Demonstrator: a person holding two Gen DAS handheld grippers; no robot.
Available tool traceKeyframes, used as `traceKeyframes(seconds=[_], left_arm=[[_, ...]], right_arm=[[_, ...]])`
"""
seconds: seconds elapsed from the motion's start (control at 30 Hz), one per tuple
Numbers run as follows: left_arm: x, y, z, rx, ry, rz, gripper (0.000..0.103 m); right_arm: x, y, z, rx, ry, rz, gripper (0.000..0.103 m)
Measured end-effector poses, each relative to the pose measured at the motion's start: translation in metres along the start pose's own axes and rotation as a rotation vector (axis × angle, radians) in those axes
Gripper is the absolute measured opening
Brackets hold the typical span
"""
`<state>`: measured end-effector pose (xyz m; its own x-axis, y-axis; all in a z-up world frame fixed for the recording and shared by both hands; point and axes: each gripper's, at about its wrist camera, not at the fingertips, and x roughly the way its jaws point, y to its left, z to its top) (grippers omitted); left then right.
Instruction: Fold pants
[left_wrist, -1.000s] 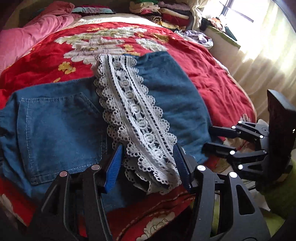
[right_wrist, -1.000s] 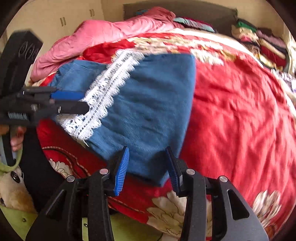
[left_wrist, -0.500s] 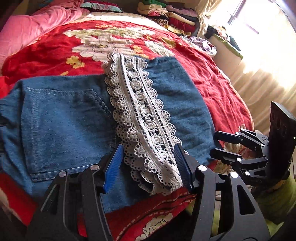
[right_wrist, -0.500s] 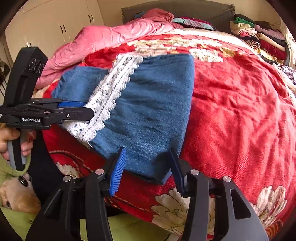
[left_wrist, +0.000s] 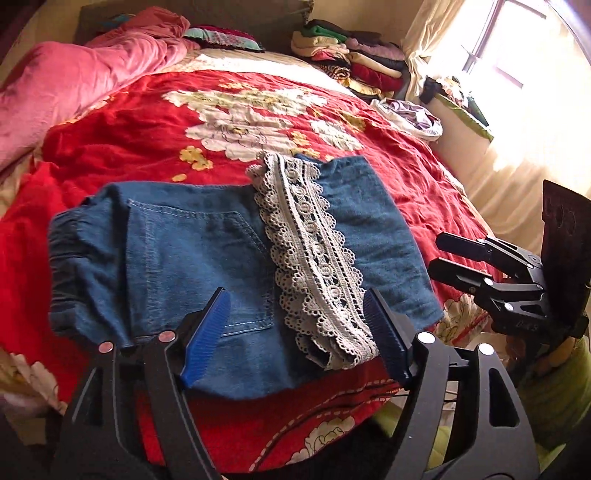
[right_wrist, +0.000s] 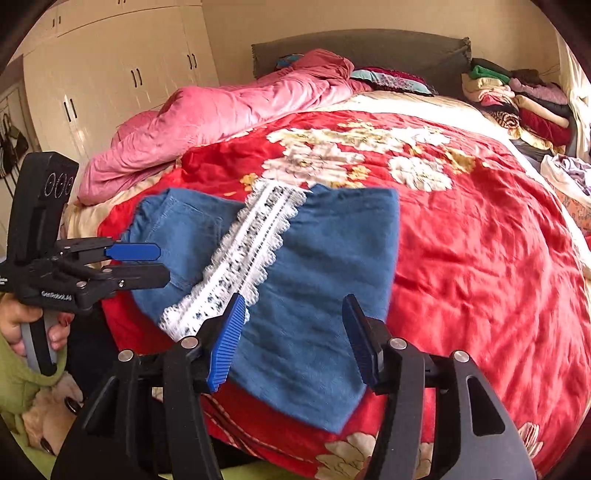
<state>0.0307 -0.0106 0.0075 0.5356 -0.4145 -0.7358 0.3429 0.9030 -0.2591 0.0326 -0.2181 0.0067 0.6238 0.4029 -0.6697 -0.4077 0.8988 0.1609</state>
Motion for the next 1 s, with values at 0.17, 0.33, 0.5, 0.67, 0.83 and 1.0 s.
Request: traceKeyframes(seconds=[0.17,0.33,0.5,0.67,0.83,1.0], left_arm=[[-0.013,0.010,0.000,-0.018,-0.026,0.024,0.080],[-0.029,0.022,-0.001,-0.035,-0.060,0.063,0.091],[-0.044,0.042,-0.004,-0.073,-0.087,0.117,0.093],[-0.060,0.066,-0.008,-0.125,-0.106,0.169,0.093],[-0.075,0.092,-0.015,-0.180,-0.125,0.198,0.093],[-0.081,0.113,-0.025,-0.225,-0.120,0.200,0.093]], right_arm=[[-0.004,0.006,0.008,0.017,-0.029,-0.011,0.084],[-0.005,0.010,0.018,0.024,-0.041,-0.019,0.094],[-0.004,0.025,0.033,-0.013,-0.060,-0.008,0.094],[0.003,0.046,0.055,-0.064,-0.077,0.027,0.094],[0.015,0.072,0.076,-0.125,-0.088,0.063,0.095],[0.033,0.094,0.092,-0.172,-0.070,0.098,0.095]])
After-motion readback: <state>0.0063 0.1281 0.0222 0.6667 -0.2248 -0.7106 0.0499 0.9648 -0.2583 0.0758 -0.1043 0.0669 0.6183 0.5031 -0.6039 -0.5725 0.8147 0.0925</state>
